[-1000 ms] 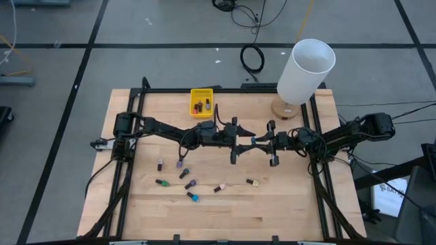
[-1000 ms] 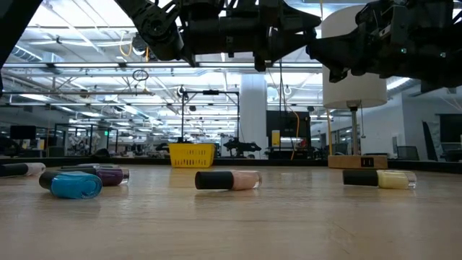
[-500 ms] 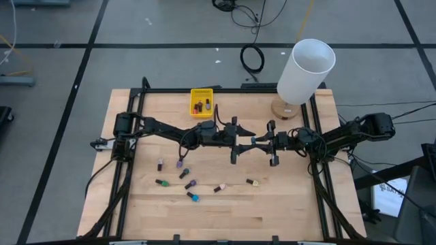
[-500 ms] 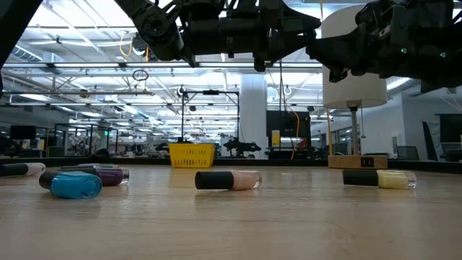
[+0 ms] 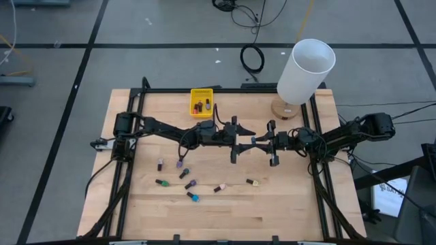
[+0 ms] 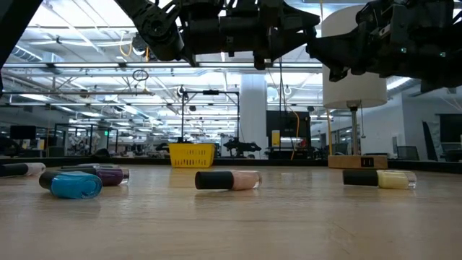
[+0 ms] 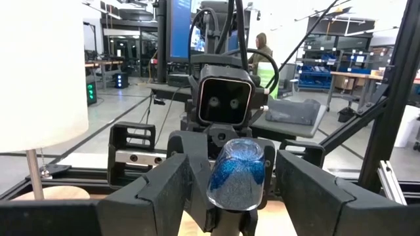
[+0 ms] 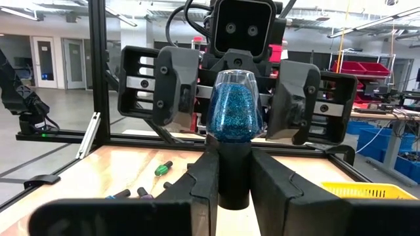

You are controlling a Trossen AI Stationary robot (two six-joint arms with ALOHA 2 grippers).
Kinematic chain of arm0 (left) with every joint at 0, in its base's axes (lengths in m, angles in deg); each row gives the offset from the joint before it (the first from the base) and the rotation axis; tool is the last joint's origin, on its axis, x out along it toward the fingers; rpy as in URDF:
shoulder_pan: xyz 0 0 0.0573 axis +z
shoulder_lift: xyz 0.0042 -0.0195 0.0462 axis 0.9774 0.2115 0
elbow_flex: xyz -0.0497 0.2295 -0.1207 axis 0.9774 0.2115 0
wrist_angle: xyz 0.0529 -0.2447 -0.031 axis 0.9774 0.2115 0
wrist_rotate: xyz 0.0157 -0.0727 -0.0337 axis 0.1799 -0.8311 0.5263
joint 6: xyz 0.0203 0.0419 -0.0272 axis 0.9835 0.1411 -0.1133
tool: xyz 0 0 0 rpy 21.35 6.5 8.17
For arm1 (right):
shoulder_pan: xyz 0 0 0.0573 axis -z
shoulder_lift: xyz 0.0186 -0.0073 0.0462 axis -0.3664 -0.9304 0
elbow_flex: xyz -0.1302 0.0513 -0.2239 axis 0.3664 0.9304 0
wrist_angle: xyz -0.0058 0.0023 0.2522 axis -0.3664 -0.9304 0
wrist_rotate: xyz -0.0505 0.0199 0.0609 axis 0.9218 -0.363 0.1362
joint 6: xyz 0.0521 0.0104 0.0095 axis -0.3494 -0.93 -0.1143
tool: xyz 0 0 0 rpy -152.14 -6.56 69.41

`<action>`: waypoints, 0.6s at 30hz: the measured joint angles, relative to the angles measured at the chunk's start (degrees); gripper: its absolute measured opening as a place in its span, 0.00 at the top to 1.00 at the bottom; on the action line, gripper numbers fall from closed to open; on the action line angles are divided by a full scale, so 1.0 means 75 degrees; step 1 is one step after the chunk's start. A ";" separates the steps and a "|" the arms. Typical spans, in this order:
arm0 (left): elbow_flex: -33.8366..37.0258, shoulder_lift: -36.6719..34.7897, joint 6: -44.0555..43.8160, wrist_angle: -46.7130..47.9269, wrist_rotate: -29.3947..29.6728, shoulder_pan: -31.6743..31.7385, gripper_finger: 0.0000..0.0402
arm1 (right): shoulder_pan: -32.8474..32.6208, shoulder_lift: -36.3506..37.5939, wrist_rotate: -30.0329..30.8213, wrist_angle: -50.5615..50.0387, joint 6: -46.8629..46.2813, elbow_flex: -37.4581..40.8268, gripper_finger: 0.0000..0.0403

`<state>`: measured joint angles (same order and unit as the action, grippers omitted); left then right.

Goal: Pick & Place Nail Polish
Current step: Put the dark blue nail polish bottle into the yellow bin

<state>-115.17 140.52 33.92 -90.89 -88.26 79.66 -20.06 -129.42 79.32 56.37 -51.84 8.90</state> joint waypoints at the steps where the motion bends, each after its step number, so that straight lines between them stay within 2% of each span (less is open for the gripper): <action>1: 0.0000 0.0000 0.0000 0.0000 0.0000 -0.0003 0.44 | 0.0000 0.0000 0.0000 0.0000 0.0000 0.0000 0.87; 11: 0.0000 -0.0002 0.0002 0.0003 0.0001 -0.0003 0.45 | 0.0003 -0.0001 0.0002 -0.0003 0.0001 0.0000 0.87; 14: 0.0000 -0.0002 0.0094 0.0003 0.0002 -0.0003 0.51 | 0.0003 0.0000 0.0003 -0.0003 0.0000 0.0000 0.87; 18: 0.0000 0.0000 0.0105 0.0000 -0.0007 -0.0003 0.65 | 0.0003 0.0000 0.0009 -0.0003 0.0000 0.0000 0.87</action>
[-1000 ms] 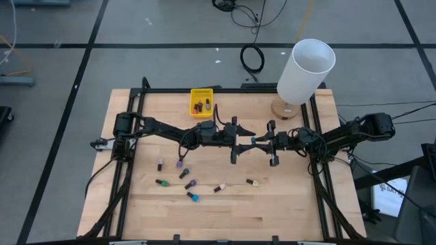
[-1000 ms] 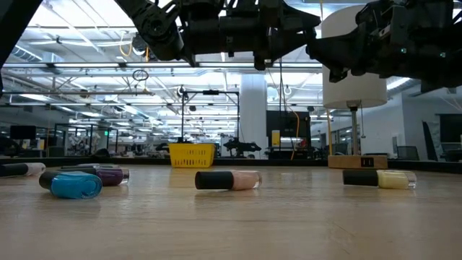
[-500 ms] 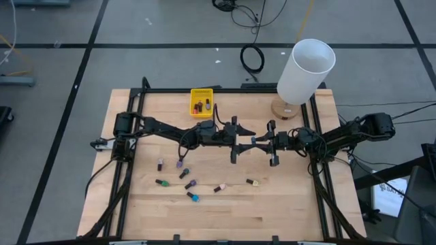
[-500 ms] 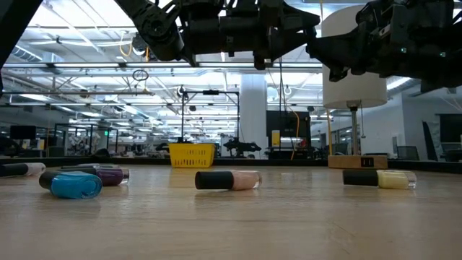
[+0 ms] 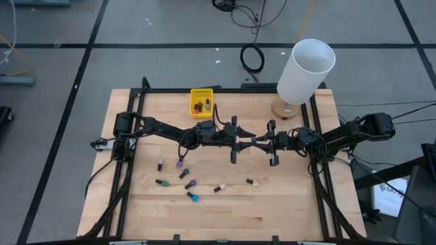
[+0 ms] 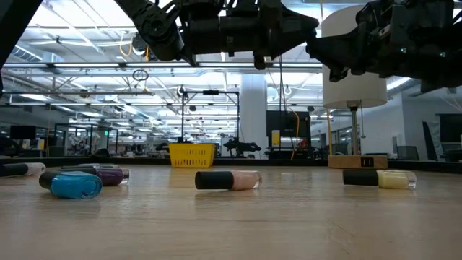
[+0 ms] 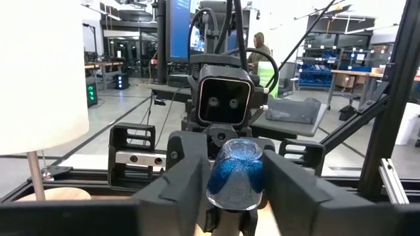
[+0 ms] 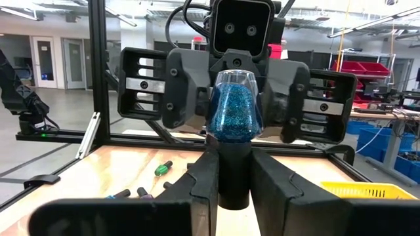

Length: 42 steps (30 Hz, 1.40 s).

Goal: Pick & Place Nail Polish
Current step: Put the dark blue nail polish bottle into the yellow bin

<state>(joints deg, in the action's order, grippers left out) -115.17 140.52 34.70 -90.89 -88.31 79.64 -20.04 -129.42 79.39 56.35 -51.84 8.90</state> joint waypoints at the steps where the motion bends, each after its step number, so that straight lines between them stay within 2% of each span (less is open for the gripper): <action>1: 0.0000 0.0000 0.0018 -0.0007 0.0010 0.0002 0.70 | 0.0000 -0.0001 0.0016 0.0000 0.0000 0.0000 0.87; 3: 0.0000 -0.0001 0.0062 -0.0040 0.0026 0.0014 0.78 | 0.0006 0.0000 0.0050 0.0017 -0.0021 0.0000 0.87; 10: 0.0000 -0.0003 0.0253 -0.0044 -0.0001 0.0048 0.78 | 0.0006 0.0000 0.0055 -0.0003 -0.0037 0.0000 0.85; 12: 0.0000 -0.0003 0.0295 -0.0043 -0.0004 0.0047 0.78 | 0.0006 0.0000 0.0061 -0.0032 -0.0235 0.0000 0.80; 20: -0.0003 -0.0235 0.0458 0.0231 0.0043 0.0115 0.78 | 0.0012 -0.0003 0.0534 -0.0810 -0.0714 0.0000 0.48; 25: -0.0003 -0.1027 0.0774 0.2143 0.1087 0.0316 0.78 | 0.0012 0.0003 0.0548 -0.1121 -0.0813 -0.0002 0.36; 28: -0.0006 -0.1552 0.0712 0.3344 0.1790 0.0532 0.78 | 0.0012 0.0065 0.0546 -0.1276 -0.0833 0.0000 0.34; 31: 0.0181 -0.1987 0.0552 0.3749 0.2121 0.0833 0.78 | 0.0012 0.0117 0.0549 -0.1376 -0.0834 0.0000 0.34; 37: 0.1590 -0.2639 -0.0373 0.2876 0.2284 0.1752 0.78 | 0.0012 0.0119 0.0551 -0.1588 -0.0836 0.0000 0.36; 42: 0.2894 -0.2798 -0.1550 0.2493 0.3058 0.2523 0.78 | 0.0015 0.0119 0.0569 -0.1617 -0.0836 0.0000 0.36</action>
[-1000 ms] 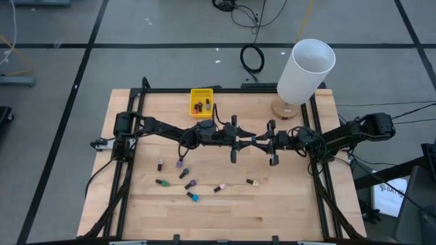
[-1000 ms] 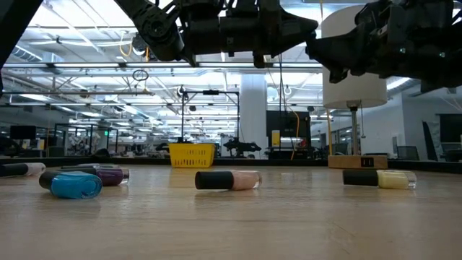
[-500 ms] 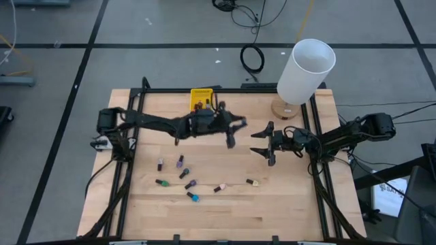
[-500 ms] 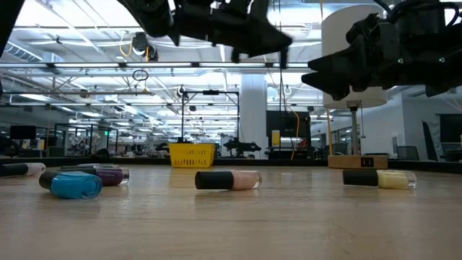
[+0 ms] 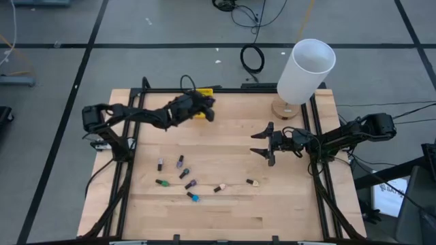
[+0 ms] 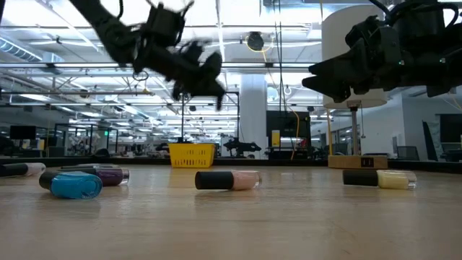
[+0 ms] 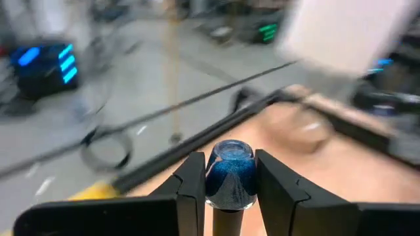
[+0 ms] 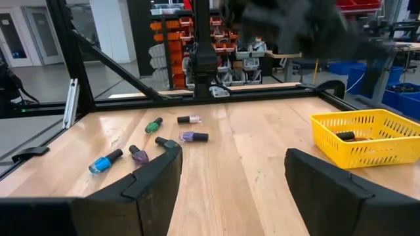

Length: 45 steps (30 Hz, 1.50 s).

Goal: Pick & Place Nail Polish
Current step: Put the dark blue nail polish bottle into the yellow bin, then put the yellow nail polish bottle into the yellow bin

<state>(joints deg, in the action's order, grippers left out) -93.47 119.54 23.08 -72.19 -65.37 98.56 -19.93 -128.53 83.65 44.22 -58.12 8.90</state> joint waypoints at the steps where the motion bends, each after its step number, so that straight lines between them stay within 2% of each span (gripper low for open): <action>1: 0.0174 0.0008 -0.0221 0.0021 0.0098 0.0126 0.78 | 0.0000 0.0000 0.0011 0.0006 0.0000 0.0000 0.37; 6: 0.0676 0.0067 -0.0943 -0.0013 0.0261 0.0558 0.78 | 0.0069 0.0000 0.0328 0.0063 0.0000 0.0000 0.37; 12: 0.0726 0.0064 -0.1217 0.0067 0.0314 0.0685 0.78 | 0.0099 0.0000 0.0361 0.0052 -0.0002 0.0000 0.37; 16: 0.0726 0.0064 -0.1331 0.0324 0.0636 0.0685 0.78 | 0.0096 0.0000 0.0359 0.0011 -0.0003 0.0000 0.37; 20: 0.0729 0.0064 -0.1638 0.0906 0.0947 0.0700 0.63 | 0.0096 0.0000 0.0355 -0.0038 -0.0035 0.0000 0.37; 25: 0.0732 0.0064 -0.1665 0.1081 0.0944 0.0681 0.46 | 0.0096 0.0000 0.0354 -0.0038 -0.0198 0.0000 0.37; 30: 0.0729 0.0064 -0.1662 0.0992 0.0941 0.0592 0.38 | 0.0051 0.0000 0.0356 -0.0058 -0.0201 0.0000 0.37; 33: 0.0732 0.0064 -0.1601 0.0998 0.0940 0.0540 0.35 | -0.0298 0.0003 0.0357 -0.0358 -0.0326 -0.0169 0.37; 36: 0.0731 0.0064 -0.1525 0.0999 0.0939 0.0459 0.33 | -0.0889 0.0006 0.0360 -0.1895 -0.0338 -0.0939 0.37; 39: 0.0729 0.0064 -0.1402 0.1001 0.0935 0.0375 0.34 | -0.1579 -0.0016 0.0670 -0.5064 -0.0352 -0.2224 0.37; 42: 0.0731 0.0064 -0.1420 0.0998 0.0918 0.0339 0.35 | -0.2268 -0.0293 0.1609 -0.8163 -0.0791 -0.3542 0.37; 43: 0.0731 0.0064 -0.1437 0.0998 0.0920 0.0319 0.35 | -0.2468 -0.0407 0.1790 -0.8836 -0.1026 -0.3872 0.37; 45: 0.0730 0.0064 -0.1429 0.1001 0.0921 0.0293 0.34 | -0.2831 -0.0677 0.1856 -0.9352 -0.1534 -0.4317 0.37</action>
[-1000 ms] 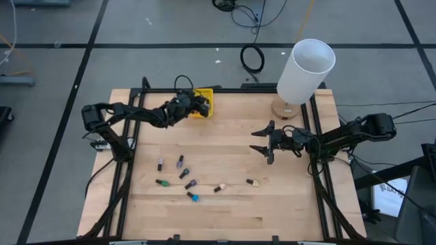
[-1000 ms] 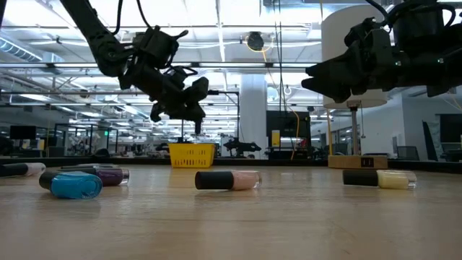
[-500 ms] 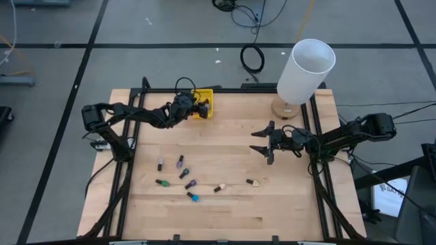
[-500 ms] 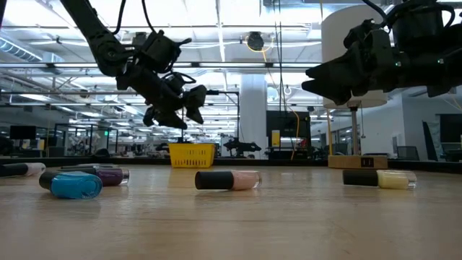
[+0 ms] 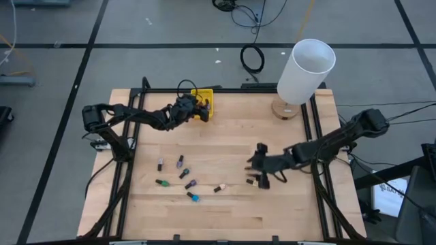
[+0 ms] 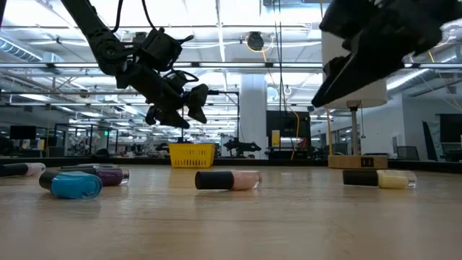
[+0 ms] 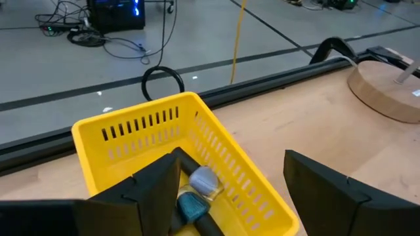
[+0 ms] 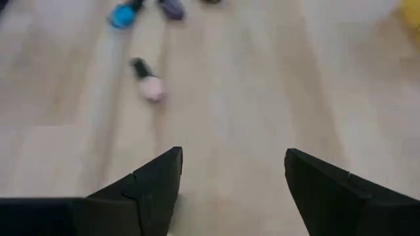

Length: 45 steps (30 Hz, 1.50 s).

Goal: Pick & Place Nail Polish
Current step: Put the yellow nail polish bottle into the yellow bin

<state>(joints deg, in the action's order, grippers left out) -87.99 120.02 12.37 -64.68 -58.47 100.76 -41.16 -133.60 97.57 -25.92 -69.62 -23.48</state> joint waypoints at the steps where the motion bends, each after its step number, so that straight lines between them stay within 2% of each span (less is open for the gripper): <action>1: 0.0000 0.0000 0.0000 0.0000 0.0000 -0.0027 0.34 | -0.0153 -0.0159 -0.0096 0.0006 -0.0197 -0.0138 0.37; 6: -0.0001 0.0000 -0.0007 0.0006 0.0000 -0.0121 0.34 | -0.0588 -0.1270 -0.0464 -0.0276 -0.0736 -0.0535 0.38; 8: -0.0001 0.0000 -0.0011 0.0007 0.0000 -0.0160 0.34 | -0.0564 -0.1634 -0.0889 -0.0364 -0.1042 -0.0614 0.39; 12: -0.0001 0.0000 -0.0026 0.0009 0.0000 -0.0274 0.34 | -0.0432 -0.1842 -0.1560 -0.0288 -0.1289 -0.0681 0.43; 21: -0.0001 0.0000 0.0003 0.0009 0.0003 -0.0334 0.34 | -0.0117 -0.2123 -0.1529 -0.0652 -0.1061 -0.0678 0.51; 27: -0.0001 0.0000 0.0015 0.0008 0.0006 -0.0334 0.34 | -0.0083 -0.2638 -0.1945 -0.0585 -0.0987 -0.0687 0.52; 34: -0.0001 0.0000 0.0006 0.0008 0.0006 -0.0334 0.34 | 0.0049 -0.2706 -0.1903 -0.0619 -0.1020 -0.0692 0.53; 38: -0.0001 0.0000 0.0009 0.0009 0.0006 -0.0334 0.34 | 0.0137 -0.2712 -0.1906 -0.0754 -0.1036 -0.0692 0.61; 45: -0.0001 0.0000 0.0055 0.0006 0.0008 -0.0334 0.34 | 0.0170 -0.2718 -0.1841 -0.0801 -0.0617 -0.0684 0.85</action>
<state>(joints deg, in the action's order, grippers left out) -88.00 120.02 12.78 -64.64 -58.41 98.26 -39.89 -153.99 83.77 -31.93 -74.25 -28.61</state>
